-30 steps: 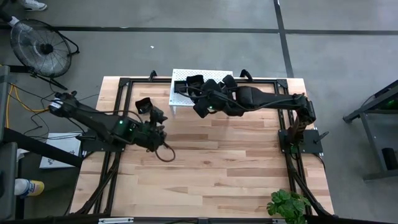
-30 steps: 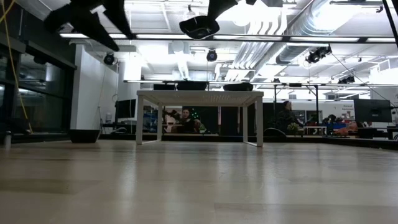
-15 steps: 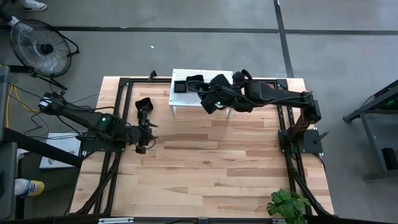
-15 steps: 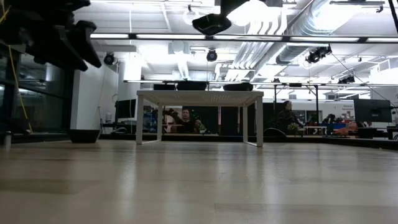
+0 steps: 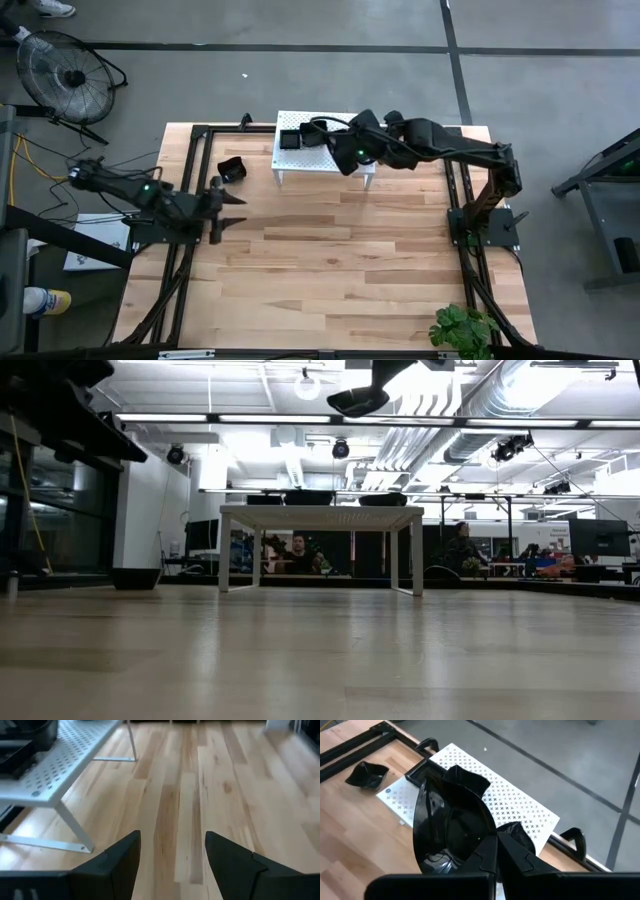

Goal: Pick & Place Mini shaped plates
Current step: Stack the leaf shaped plate on top of the other leaf shaped plates on the shelf

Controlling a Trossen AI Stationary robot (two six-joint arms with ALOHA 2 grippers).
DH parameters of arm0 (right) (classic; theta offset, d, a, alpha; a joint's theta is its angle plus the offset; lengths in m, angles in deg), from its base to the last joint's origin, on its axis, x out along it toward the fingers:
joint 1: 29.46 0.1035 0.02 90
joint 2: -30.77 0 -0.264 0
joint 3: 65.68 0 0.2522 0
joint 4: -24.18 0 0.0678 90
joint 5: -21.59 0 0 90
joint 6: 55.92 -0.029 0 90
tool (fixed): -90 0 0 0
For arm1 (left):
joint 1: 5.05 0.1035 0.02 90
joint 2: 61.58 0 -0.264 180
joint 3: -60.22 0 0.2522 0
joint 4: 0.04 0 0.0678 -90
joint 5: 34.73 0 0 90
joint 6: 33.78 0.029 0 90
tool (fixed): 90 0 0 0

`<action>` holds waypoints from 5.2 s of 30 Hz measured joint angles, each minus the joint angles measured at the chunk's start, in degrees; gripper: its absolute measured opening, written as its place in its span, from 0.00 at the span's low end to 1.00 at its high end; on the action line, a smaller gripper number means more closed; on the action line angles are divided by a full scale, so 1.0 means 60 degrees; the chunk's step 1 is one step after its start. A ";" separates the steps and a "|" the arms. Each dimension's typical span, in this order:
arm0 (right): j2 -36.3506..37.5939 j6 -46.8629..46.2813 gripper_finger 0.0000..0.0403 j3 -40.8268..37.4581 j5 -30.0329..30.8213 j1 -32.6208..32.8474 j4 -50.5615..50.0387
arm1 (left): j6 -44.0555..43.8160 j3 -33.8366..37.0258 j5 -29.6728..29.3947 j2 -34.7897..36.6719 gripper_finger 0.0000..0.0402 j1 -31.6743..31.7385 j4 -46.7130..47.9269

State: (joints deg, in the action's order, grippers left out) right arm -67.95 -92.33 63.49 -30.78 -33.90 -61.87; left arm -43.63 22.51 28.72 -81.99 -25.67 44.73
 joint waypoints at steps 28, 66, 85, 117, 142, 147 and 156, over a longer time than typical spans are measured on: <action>0.0940 -0.0973 0.00 -0.0007 -0.1989 -0.1870 -0.0644 | 0.1213 0.1133 -0.0018 0.3335 0.54 0.0000 -0.0002; -0.0632 -0.2399 0.00 -0.0004 -0.4776 -0.4076 -0.1238 | 0.1599 0.1133 -0.1897 0.3338 0.54 0.0000 0.1396; -0.0438 -0.2027 0.00 -0.0208 -0.4992 -0.3361 0.0670 | 0.1401 0.1129 -0.1901 0.3335 0.54 0.0000 0.1410; 0.3777 -0.2421 0.00 -0.6811 -0.5261 -0.3576 0.4509 | 0.0914 0.1126 -0.0899 0.3338 0.54 -0.0004 0.1529; 0.3591 -0.3048 0.00 -0.8653 -0.6854 -0.4942 0.6717 | 0.0914 0.1126 -0.0899 0.3338 0.54 -0.0004 0.1581; 0.3592 -0.3436 0.00 -0.8648 -0.6322 -0.4814 0.6714 | 0.0914 0.1126 -0.0899 0.3338 0.54 -0.0004 0.1581; 0.3592 -0.4146 0.00 -0.8648 -0.6333 -0.4748 0.6712 | 0.0914 0.1126 -0.0899 0.3338 0.54 -0.0004 0.1581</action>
State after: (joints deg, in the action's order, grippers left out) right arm -46.40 -117.21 11.60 -68.77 -62.39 -21.60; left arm -38.14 29.27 23.33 -61.96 -25.69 54.21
